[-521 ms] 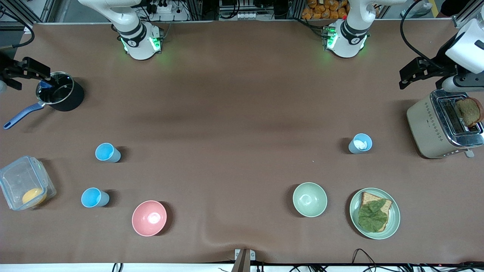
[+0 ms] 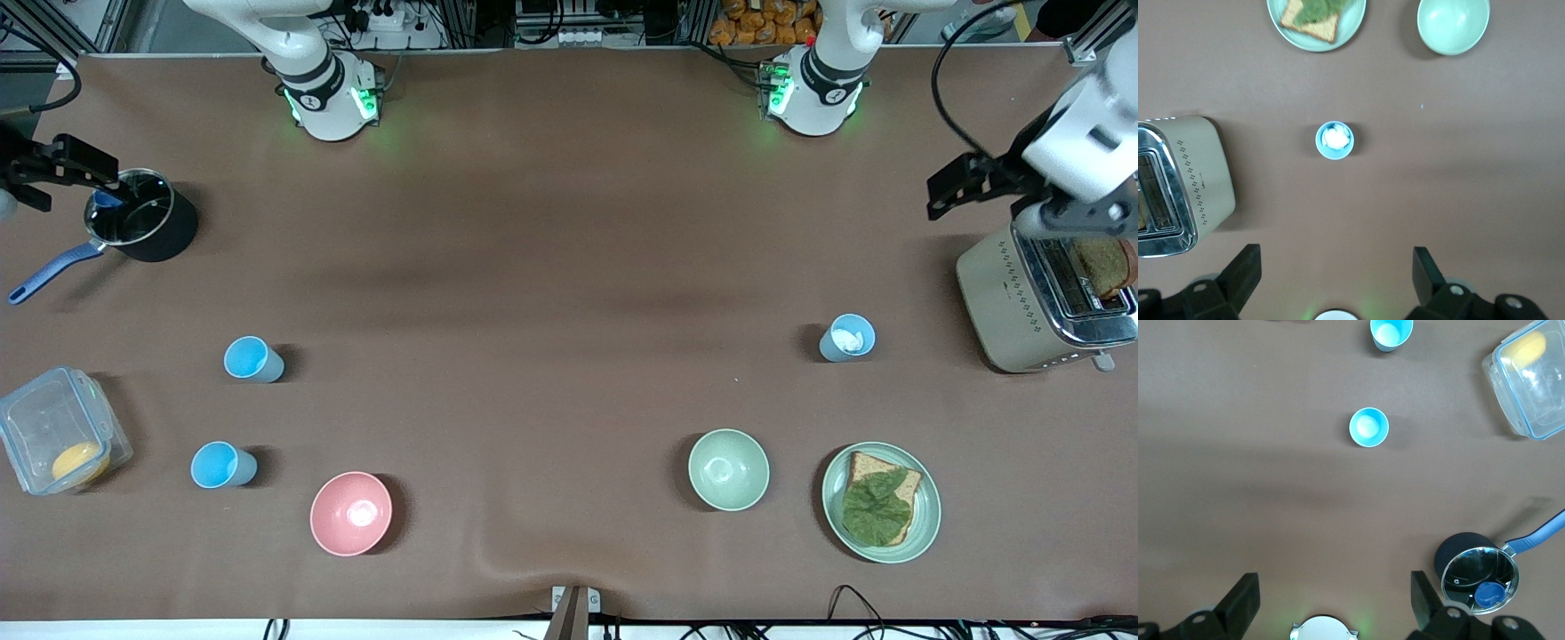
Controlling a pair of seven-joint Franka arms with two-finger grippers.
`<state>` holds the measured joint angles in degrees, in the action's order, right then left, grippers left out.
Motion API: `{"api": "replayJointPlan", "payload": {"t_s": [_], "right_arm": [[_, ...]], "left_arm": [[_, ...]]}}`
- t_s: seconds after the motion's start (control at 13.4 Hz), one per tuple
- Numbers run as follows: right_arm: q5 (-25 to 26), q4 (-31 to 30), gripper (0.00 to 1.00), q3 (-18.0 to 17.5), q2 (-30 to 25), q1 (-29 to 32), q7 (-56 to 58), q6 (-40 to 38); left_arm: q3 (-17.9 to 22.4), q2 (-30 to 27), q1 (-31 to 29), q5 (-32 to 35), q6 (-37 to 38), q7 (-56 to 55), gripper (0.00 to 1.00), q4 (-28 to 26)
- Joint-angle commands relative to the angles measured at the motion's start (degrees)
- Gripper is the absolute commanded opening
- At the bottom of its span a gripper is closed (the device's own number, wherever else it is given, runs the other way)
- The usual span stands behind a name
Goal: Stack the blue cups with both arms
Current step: 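Reach the right gripper to a blue cup while the left gripper reaches the tissue cup, then close the right gripper on the blue cup while the left gripper grasps the tissue cup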
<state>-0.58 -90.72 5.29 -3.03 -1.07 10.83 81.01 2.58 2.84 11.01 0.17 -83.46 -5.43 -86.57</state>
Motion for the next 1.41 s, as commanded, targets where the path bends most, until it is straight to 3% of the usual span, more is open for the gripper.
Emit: {"api": "replayJointPlan", "payload": {"t_s": [0.0, 0.22, 0.45, 0.6, 0.74, 0.97, 1.34], "right_arm": [[0.8, -0.3, 1.0, 0.2, -0.1, 0.4, 0.4, -0.3], [-0.1, 0.5, 1.0, 0.4, 2.7, 2.5, 0.2, -0.1], [3.0, 1.8, 1.0, 0.4, 12.5, 3.9, 1.2, 0.6], [1.4, 0.7, 1.0, 0.3, 19.3, 6.7, 1.7, 6.6], [1.3, -3.4, 1.0, 0.3, 22.3, 6.5, 3.2, 14.6], [1.3, -12.9, 1.0, 0.3, 23.1, 6.3, 3.2, 30.0], [1.3, -14.0, 1.0, 0.2, 30.2, 5.1, 3.2, 39.4]], "left_arm": [[0.0, 1.7, -1.3, -1.0, -4.5, 2.0, 1.0, -5.6], [-0.1, -0.6, -2.5, -1.0, -17.4, 2.0, 1.0, -20.0], [-0.1, -1.0, -4.0, -0.9, -28.9, 2.5, 1.0, -30.2], [0.0, 0.0, -4.9, -0.4, -35.3, 3.1, 1.0, -34.8], [-0.1, 1.0, -6.3, -0.3, -42.8, 3.1, 1.0, -39.3], [-0.1, 4.9, -8.2, -0.3, -49.3, 3.6, 1.0, -41.2], [-0.2, 11.2, -9.8, -0.3, -56.4, 5.7, 1.0, -41.1]]}}
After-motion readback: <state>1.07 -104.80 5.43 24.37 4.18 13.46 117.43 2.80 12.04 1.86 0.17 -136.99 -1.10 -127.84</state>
